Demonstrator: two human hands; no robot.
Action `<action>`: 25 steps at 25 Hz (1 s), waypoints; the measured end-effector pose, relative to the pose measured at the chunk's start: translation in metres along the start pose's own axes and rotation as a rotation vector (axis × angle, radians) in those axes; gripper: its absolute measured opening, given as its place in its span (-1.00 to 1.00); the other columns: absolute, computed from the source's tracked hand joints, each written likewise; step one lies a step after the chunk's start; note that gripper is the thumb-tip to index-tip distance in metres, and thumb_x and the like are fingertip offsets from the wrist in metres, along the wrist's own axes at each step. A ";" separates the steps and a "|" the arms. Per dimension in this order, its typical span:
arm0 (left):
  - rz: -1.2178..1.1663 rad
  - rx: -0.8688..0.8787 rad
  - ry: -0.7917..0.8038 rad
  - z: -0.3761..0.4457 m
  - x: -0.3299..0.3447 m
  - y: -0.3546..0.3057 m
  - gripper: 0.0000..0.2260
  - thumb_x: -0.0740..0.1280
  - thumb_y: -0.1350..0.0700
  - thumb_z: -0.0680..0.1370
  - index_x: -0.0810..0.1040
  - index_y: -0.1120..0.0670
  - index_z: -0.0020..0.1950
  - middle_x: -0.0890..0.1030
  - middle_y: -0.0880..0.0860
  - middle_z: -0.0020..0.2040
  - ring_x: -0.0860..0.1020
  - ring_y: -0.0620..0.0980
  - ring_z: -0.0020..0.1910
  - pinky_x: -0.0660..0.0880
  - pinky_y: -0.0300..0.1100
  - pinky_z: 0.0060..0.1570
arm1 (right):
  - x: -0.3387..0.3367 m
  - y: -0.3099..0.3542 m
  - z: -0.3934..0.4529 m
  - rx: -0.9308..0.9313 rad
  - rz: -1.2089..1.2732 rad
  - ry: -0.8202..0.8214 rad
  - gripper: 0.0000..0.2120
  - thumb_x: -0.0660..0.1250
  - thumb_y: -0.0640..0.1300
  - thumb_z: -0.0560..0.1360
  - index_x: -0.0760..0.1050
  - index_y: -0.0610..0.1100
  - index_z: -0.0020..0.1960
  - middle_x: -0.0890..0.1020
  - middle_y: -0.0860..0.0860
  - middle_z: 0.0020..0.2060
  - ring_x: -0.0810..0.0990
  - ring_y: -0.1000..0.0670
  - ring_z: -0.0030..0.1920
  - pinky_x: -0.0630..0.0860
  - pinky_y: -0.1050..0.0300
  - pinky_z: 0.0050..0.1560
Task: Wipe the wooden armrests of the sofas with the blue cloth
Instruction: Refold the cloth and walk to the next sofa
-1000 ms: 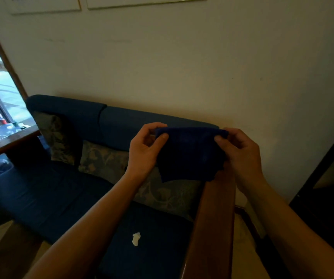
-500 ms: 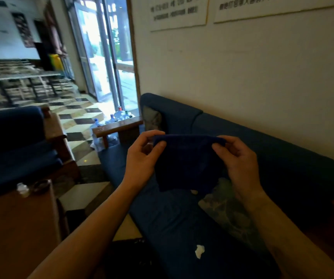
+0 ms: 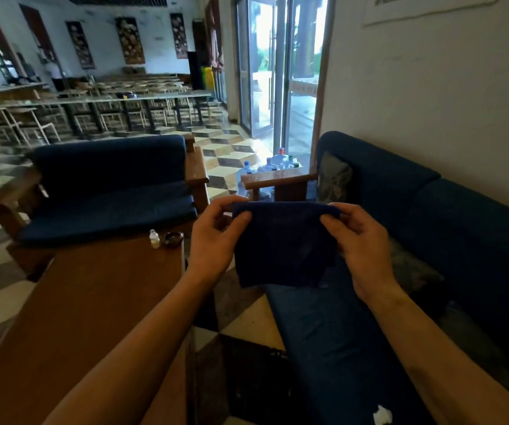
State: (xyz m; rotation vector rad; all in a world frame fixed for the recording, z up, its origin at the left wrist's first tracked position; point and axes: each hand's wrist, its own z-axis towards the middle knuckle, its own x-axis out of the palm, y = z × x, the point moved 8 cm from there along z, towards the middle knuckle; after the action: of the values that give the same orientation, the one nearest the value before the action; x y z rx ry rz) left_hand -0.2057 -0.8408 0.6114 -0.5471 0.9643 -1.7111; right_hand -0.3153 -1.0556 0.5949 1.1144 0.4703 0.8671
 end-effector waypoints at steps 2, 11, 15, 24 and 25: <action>0.020 -0.011 -0.016 0.003 -0.013 0.009 -0.76 0.32 0.25 0.59 0.51 -0.07 0.15 0.59 -0.17 0.08 0.60 -0.17 0.05 0.58 -0.28 -0.02 | 0.015 -0.006 0.009 0.004 0.001 0.032 -0.79 0.40 -0.23 0.51 0.63 0.10 -0.03 0.71 0.04 -0.05 0.67 0.06 0.02 0.62 0.17 0.00; 0.006 -0.098 -0.081 0.023 -0.043 0.065 -0.77 0.32 0.27 0.59 0.54 -0.04 0.14 0.60 -0.08 0.09 0.60 -0.18 0.04 0.55 -0.32 -0.02 | 0.062 -0.048 0.048 0.038 0.018 0.093 -0.78 0.40 -0.24 0.51 0.64 0.09 -0.05 0.71 0.01 -0.05 0.68 0.08 -0.02 0.60 0.24 -0.06; -0.003 -0.133 -0.117 0.034 -0.045 0.098 -0.76 0.33 0.27 0.59 0.56 -0.06 0.12 0.62 -0.08 0.07 0.60 -0.14 0.02 0.58 -0.25 -0.02 | 0.071 -0.076 0.069 0.052 -0.022 0.123 -0.78 0.41 -0.24 0.50 0.63 0.10 -0.06 0.70 0.00 -0.06 0.67 0.04 -0.01 0.60 0.19 0.00; 0.033 -0.230 -0.203 0.120 -0.029 0.180 -0.76 0.36 0.25 0.57 0.62 -0.06 0.12 0.66 -0.10 0.00 0.63 -0.12 -0.04 0.60 -0.22 -0.06 | 0.086 -0.151 0.183 0.091 -0.016 0.183 -0.85 0.41 -0.24 0.50 0.64 -0.04 0.02 0.70 -0.01 -0.06 0.67 0.06 -0.04 0.59 0.23 -0.06; 0.036 -0.244 -0.204 0.132 -0.026 0.189 -0.76 0.35 0.25 0.57 0.62 -0.06 0.11 0.67 -0.11 -0.01 0.64 -0.12 -0.03 0.60 -0.23 -0.06 | 0.086 -0.158 0.198 0.094 -0.024 0.188 -0.86 0.41 -0.24 0.50 0.64 -0.05 0.02 0.71 -0.01 -0.07 0.68 0.07 -0.04 0.60 0.23 -0.06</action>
State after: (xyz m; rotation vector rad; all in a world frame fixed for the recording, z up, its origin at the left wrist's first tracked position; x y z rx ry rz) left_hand 0.0089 -0.8851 0.5356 -0.8424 1.0333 -1.4818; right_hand -0.0650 -1.1287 0.5358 1.1156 0.6849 0.9415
